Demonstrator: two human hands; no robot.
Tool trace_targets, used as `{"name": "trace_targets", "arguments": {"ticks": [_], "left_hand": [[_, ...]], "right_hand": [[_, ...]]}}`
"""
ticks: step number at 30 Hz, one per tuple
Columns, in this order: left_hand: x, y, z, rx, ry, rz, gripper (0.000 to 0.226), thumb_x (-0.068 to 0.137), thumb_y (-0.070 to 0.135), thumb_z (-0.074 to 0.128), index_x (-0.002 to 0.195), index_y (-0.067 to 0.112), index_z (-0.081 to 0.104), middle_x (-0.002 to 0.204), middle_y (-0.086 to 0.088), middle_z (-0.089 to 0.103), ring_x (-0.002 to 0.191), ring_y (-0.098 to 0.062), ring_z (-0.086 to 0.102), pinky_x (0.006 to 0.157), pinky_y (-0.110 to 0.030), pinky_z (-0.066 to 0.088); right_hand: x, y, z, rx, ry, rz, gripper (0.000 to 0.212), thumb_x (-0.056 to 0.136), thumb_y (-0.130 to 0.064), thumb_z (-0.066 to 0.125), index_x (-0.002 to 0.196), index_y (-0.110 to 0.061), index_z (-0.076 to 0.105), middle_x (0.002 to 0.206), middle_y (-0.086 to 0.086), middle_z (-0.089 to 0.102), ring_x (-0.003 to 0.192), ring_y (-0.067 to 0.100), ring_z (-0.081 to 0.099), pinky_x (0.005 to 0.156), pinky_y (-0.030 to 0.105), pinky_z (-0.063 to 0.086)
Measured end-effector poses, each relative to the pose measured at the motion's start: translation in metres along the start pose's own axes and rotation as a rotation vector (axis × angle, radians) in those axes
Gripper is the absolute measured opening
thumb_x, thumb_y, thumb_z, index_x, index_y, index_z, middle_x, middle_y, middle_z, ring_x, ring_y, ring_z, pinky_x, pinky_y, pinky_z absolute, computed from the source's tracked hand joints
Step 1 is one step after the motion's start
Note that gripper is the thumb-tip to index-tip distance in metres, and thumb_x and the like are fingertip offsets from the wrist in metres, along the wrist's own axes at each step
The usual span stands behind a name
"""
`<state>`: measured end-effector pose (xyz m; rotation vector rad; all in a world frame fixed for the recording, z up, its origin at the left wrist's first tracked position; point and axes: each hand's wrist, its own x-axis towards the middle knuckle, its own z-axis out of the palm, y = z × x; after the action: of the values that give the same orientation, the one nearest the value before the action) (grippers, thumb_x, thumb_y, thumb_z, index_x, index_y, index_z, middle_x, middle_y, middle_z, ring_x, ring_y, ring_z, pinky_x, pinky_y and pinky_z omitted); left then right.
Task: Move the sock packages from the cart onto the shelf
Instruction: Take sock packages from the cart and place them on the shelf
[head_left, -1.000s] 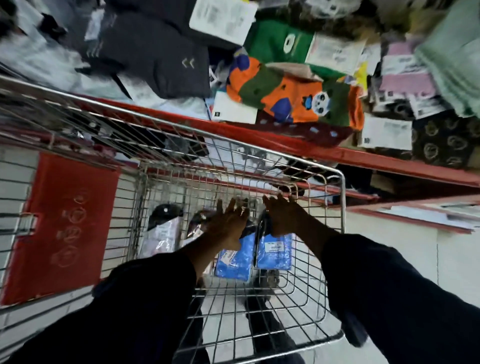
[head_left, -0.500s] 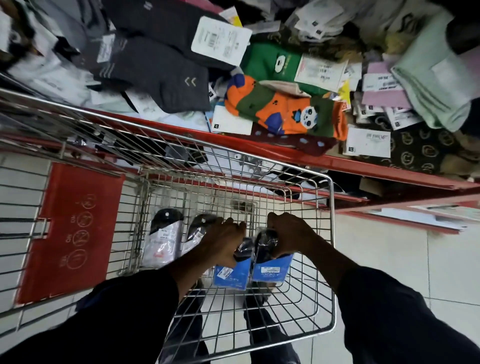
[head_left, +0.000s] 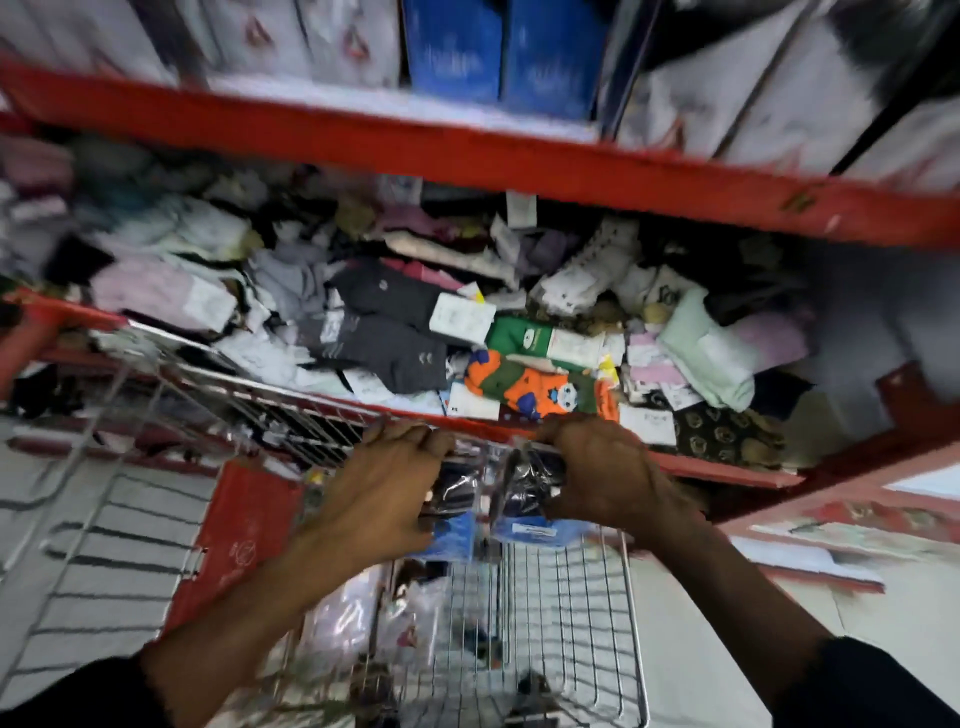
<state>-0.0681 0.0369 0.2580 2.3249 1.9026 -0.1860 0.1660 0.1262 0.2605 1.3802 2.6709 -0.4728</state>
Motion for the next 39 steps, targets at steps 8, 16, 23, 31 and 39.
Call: {"name": "trace_targets", "arguments": {"ticks": [8,16,23,31,39], "left_hand": [[-0.016,-0.041,-0.178,0.135,0.301,-0.055,0.081,0.063,0.048,0.076,0.134,0.026,0.046,0.123,0.003,0.061,0.124,-0.024,0.05,0.113,-0.04,0.036],[-0.004,-0.072,-0.279,0.194,0.602,-0.055,0.08,0.056,0.041,0.087,0.126,0.029,0.05,0.115,0.005,0.064,0.108,-0.024,0.061,0.094,-0.04,0.048],[0.049,-0.089,-0.326,0.183,0.7,-0.058,0.079,0.065,0.032,0.087,0.133,0.022,0.048,0.123,-0.003,0.047,0.104,-0.028,0.058,0.08,-0.037,0.047],[0.125,-0.095,-0.328,0.221,0.617,-0.115,0.082,0.071,0.032,0.084,0.142,0.022,0.044,0.13,-0.006,0.057,0.123,-0.033,0.047,0.1,-0.046,0.043],[0.158,-0.094,-0.314,0.164,0.559,-0.085,0.077,0.071,0.023,0.083,0.139,0.022,0.048,0.127,-0.008,0.063,0.127,-0.031,0.051,0.102,-0.041,0.048]], "right_hand": [[-0.004,-0.059,-0.177,-0.08,0.33,-0.088,0.068,0.052,-0.06,0.069,0.11,-0.026,0.068,0.111,-0.003,0.07,0.103,0.023,0.066,0.084,0.032,0.052],[0.0,-0.09,-0.289,-0.078,0.552,-0.073,0.059,0.055,-0.041,0.084,0.11,-0.026,0.068,0.114,-0.003,0.063,0.102,0.023,0.065,0.088,0.038,0.055],[0.035,-0.1,-0.341,-0.126,0.649,-0.035,0.075,0.057,-0.043,0.089,0.123,-0.017,0.065,0.128,0.0,0.059,0.109,0.029,0.064,0.088,0.04,0.056],[0.092,-0.083,-0.361,-0.196,0.502,0.023,0.066,0.063,-0.031,0.089,0.119,-0.008,0.065,0.124,0.01,0.062,0.11,0.032,0.064,0.088,0.04,0.057],[0.117,-0.061,-0.352,-0.214,0.403,0.089,0.069,0.063,-0.034,0.09,0.125,-0.016,0.065,0.119,0.009,0.071,0.112,0.033,0.066,0.087,0.039,0.058]]}}
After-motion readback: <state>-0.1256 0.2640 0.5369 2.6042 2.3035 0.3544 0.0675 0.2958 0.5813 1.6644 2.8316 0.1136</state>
